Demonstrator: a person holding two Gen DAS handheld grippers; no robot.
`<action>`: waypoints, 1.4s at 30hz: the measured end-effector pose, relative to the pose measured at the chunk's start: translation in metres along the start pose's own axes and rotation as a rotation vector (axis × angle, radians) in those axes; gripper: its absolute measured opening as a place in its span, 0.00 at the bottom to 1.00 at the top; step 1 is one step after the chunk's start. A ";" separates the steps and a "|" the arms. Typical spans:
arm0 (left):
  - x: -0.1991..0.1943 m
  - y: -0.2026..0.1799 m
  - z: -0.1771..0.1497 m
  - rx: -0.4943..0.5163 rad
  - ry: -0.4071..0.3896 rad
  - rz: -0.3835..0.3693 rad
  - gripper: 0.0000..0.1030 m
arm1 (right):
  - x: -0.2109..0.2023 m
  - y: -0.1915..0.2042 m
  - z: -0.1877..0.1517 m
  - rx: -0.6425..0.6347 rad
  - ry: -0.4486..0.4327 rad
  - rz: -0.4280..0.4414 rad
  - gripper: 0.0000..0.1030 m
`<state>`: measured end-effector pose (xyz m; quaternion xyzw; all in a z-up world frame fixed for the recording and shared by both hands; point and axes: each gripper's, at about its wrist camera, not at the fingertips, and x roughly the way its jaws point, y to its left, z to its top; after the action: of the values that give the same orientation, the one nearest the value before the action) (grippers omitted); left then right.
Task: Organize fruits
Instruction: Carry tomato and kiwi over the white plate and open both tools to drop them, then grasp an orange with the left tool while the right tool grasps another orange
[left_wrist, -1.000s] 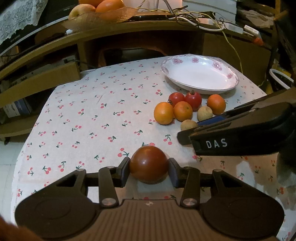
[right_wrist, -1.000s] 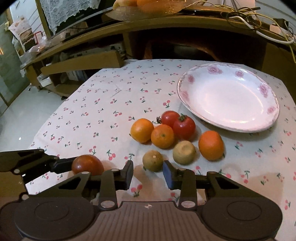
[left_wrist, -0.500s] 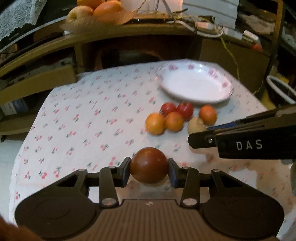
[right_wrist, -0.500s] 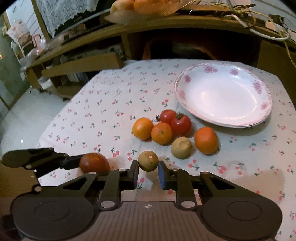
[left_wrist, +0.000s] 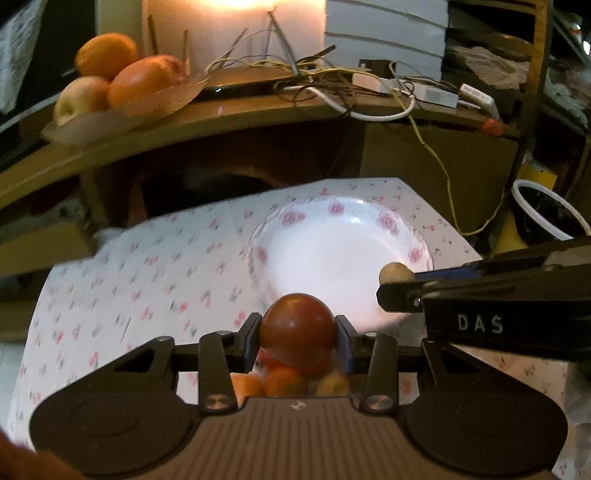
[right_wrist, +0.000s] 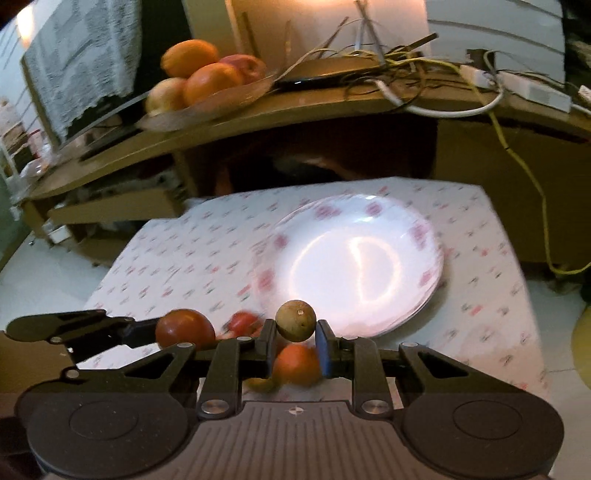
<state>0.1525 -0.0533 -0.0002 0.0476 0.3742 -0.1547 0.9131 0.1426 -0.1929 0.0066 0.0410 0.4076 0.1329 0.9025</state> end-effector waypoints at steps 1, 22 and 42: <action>0.005 -0.001 0.003 0.012 0.000 -0.001 0.45 | 0.002 -0.002 0.002 -0.001 0.000 -0.005 0.23; 0.035 -0.004 0.010 -0.014 0.020 -0.026 0.46 | 0.026 -0.037 0.017 0.058 0.035 -0.028 0.28; 0.008 0.019 0.010 -0.046 -0.019 -0.004 0.49 | 0.008 -0.045 0.016 0.098 -0.012 -0.040 0.32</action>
<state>0.1701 -0.0395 0.0010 0.0245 0.3689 -0.1482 0.9172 0.1689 -0.2334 0.0033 0.0780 0.4091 0.0944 0.9042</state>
